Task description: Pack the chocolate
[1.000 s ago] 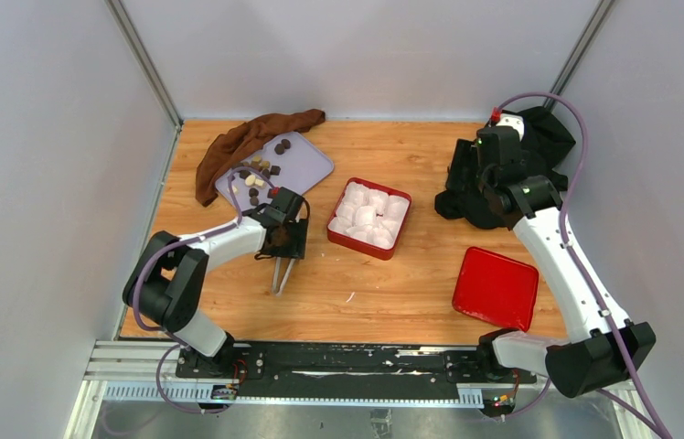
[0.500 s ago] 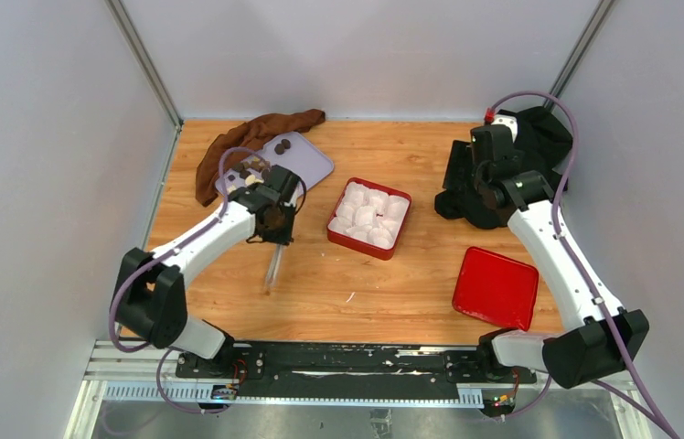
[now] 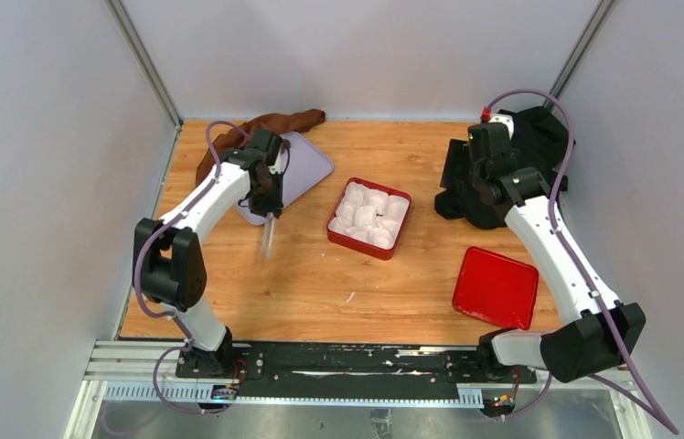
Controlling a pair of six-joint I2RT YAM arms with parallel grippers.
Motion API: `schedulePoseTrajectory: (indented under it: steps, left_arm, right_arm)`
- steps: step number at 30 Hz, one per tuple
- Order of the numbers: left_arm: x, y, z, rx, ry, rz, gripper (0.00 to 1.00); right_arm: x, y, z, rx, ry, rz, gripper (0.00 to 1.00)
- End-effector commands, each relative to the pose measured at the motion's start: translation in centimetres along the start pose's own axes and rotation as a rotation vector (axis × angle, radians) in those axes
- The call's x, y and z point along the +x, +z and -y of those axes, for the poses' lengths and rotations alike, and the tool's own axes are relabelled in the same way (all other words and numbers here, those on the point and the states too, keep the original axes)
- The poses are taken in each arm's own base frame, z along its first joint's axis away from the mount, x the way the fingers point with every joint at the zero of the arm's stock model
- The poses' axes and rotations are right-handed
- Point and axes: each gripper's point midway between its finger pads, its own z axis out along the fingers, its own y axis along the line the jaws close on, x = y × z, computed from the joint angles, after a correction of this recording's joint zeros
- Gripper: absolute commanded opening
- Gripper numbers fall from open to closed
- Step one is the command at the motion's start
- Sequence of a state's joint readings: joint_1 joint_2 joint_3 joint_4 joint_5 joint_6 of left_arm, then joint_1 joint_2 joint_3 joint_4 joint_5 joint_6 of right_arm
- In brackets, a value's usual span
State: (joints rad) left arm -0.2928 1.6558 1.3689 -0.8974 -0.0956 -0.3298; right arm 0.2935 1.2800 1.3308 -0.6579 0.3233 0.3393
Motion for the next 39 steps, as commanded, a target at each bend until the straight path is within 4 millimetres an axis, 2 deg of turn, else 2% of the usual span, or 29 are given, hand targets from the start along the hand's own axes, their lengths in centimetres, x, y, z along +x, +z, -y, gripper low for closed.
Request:
schedulePoseTrajectory:
  steps: [1,6,13,14,24,28,30,36,39]
  left_arm:
    - [0.0,0.5,0.1,0.008,-0.008,-0.055,0.38]
    - [0.1,1.2,-0.3,-0.009,0.009,-0.085,0.49]
    - [0.0,1.9,-0.2,-0.01,0.021,-0.103,0.51]
    - [0.0,2.2,-0.3,-0.017,0.024,-0.112,0.54]
    - [0.2,4.5,-1.1,-0.04,0.007,-0.185,0.54]
    - [0.3,5.1,-1.5,-0.046,-0.003,-0.201,0.51]
    - [0.2,4.7,-1.7,-0.05,-0.006,-0.198,0.48]
    - [-1.2,0.6,-1.3,-0.007,0.009,-0.086,0.47]
    - [-0.6,0.3,-1.4,-0.027,0.054,-0.08,0.47]
  right_arm:
    - [-0.5,-0.7,0.9,0.022,-0.003,0.02,0.95]
    - [-0.1,-1.0,1.5,0.042,-0.005,0.022,0.95]
    - [-0.1,-0.8,1.3,0.039,0.0,0.016,0.95]
    - [-0.1,-0.8,1.2,0.037,0.0,0.015,0.95]
    - [0.0,-0.3,0.8,0.026,0.009,0.004,0.95]
    - [0.0,-0.3,0.7,0.024,0.013,0.002,0.95]
    - [0.0,-0.4,0.7,0.025,0.015,0.003,0.95]
    - [0.1,-0.3,0.8,0.029,0.021,0.002,0.94]
    - [0.4,0.1,0.4,0.019,0.026,-0.013,0.94]
